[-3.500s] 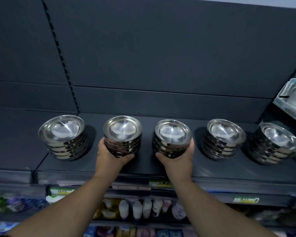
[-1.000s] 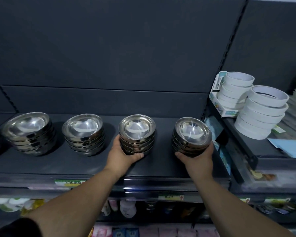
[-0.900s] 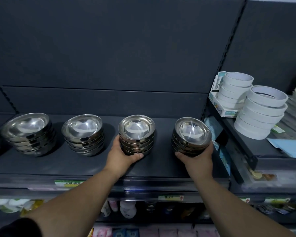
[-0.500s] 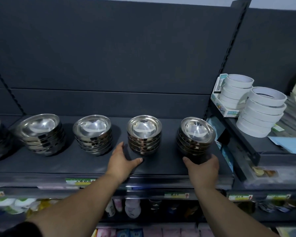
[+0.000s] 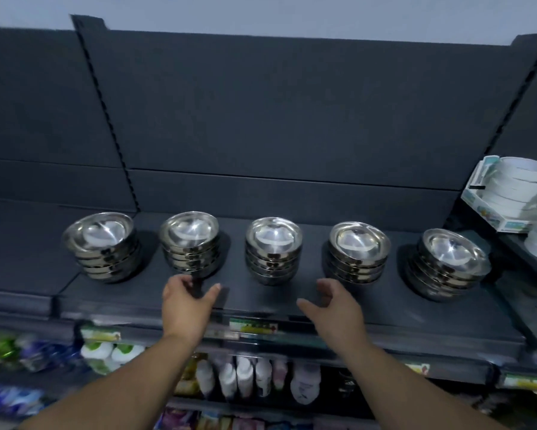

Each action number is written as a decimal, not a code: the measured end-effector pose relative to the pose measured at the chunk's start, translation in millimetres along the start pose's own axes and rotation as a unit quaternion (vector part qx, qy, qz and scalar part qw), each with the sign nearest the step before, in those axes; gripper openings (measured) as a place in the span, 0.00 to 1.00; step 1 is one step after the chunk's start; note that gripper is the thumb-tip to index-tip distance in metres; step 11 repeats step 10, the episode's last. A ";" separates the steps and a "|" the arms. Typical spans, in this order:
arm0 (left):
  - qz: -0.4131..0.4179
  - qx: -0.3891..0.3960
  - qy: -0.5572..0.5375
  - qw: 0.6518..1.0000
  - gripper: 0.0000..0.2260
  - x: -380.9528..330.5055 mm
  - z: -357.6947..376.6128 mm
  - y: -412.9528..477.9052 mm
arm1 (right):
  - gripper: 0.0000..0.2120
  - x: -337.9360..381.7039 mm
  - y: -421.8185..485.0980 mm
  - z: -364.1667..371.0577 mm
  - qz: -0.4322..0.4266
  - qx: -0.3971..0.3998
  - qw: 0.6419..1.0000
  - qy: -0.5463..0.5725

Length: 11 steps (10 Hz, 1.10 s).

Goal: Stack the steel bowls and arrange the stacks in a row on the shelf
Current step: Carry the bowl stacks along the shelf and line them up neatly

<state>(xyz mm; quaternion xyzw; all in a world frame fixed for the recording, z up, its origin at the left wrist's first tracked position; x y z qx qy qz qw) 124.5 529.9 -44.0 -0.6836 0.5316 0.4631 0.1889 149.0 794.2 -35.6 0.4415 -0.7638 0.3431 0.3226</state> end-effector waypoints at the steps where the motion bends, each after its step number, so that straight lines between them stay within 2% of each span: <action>1: -0.014 -0.011 -0.009 1.000 0.38 11.9 -26.0 23.9 | 0.39 19.9 -0.6 24.8 0.014 -0.010 1.000 0.011; 2: -0.003 0.038 -0.042 0.998 0.48 17.1 -34.0 48.3 | 0.46 36.6 1.7 38.0 0.029 -0.041 0.998 0.026; 3: 0.021 0.083 -0.083 0.993 0.50 24.5 -30.3 68.0 | 0.41 47.4 3.1 45.9 0.029 -0.057 0.997 0.034; 5: 0.039 0.106 -0.083 0.990 0.44 29.2 -30.5 80.2 | 0.35 53.5 3.1 59.0 0.048 -0.075 0.996 0.025; 6: 0.052 0.113 -0.083 0.989 0.42 31.0 -34.6 80.6 | 0.37 55.0 1.1 60.8 0.061 -0.087 0.994 0.017; 7: 0.048 0.123 -0.049 0.990 0.42 36.1 -39.4 78.9 | 0.42 54.5 -4.8 61.3 0.079 -0.096 0.992 0.003; 8: 0.041 0.149 0.004 0.988 0.42 40.9 -42.8 75.0 | 0.41 54.0 -12.8 61.3 0.093 -0.096 0.991 -0.031; 9: 0.057 0.184 0.055 0.980 0.38 45.0 -44.8 72.3 | 0.32 54.7 -21.4 60.7 0.081 -0.086 0.986 -0.118; 10: 0.114 0.221 0.127 0.960 0.35 42.7 -53.3 63.8 | 0.31 56.2 -36.8 61.9 0.069 -0.072 0.969 -0.225; 11: 0.114 0.221 0.127 0.960 0.35 42.7 -53.3 63.8 | 0.31 56.2 -36.8 61.9 0.069 -0.072 0.969 -0.225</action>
Point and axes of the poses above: each hand's wrist, its own y-axis towards the middle knuckle, its own z-axis out of the palm, x = y × z, the point moved 3 cm from there along y, towards the middle knuckle, and after that the axes turned 13 degrees about z, right-handed, at the moved point
